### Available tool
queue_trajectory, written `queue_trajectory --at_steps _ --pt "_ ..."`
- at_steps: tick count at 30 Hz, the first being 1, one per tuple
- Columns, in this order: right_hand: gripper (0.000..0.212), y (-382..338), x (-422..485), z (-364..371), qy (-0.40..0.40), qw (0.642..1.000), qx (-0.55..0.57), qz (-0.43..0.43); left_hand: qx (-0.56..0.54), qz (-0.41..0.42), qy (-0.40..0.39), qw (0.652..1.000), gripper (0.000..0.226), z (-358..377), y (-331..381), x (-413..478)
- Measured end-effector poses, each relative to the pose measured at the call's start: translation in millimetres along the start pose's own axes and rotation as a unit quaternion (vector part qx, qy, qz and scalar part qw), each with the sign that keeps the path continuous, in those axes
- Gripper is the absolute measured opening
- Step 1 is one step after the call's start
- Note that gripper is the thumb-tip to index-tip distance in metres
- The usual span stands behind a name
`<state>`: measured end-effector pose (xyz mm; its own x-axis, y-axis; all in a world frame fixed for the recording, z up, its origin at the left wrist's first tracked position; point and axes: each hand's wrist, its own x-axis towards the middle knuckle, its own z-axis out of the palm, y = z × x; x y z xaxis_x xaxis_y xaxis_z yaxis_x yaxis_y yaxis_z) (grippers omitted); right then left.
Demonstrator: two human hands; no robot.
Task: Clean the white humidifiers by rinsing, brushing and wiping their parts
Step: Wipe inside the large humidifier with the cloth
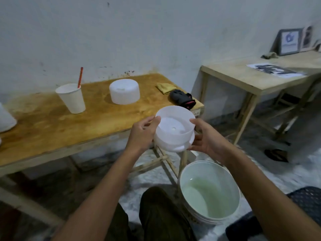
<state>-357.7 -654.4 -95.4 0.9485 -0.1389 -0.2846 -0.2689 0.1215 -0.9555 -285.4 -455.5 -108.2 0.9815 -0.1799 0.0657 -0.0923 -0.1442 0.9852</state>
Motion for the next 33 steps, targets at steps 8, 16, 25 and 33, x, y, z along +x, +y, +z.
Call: queue_trajectory --at_steps 8,16,25,33 --pt "0.033 79.1 -12.3 -74.6 0.116 0.993 0.000 0.013 -0.010 -0.084 -0.104 0.991 0.038 95.4 -62.5 -9.9" --pt "0.029 168.5 7.2 -130.8 0.213 0.972 0.054 0.078 0.015 -0.178 -0.188 0.966 0.045 160.1 -134.3 2.6" --pt "0.048 255.4 44.7 -164.6 0.311 0.940 0.070 0.119 0.146 -0.296 -0.164 0.929 0.051 196.7 -238.1 33.1" --pt "0.058 295.7 68.7 -173.7 0.373 0.925 -0.056 0.049 0.279 -0.350 -0.169 0.878 0.061 220.2 -303.7 36.6"
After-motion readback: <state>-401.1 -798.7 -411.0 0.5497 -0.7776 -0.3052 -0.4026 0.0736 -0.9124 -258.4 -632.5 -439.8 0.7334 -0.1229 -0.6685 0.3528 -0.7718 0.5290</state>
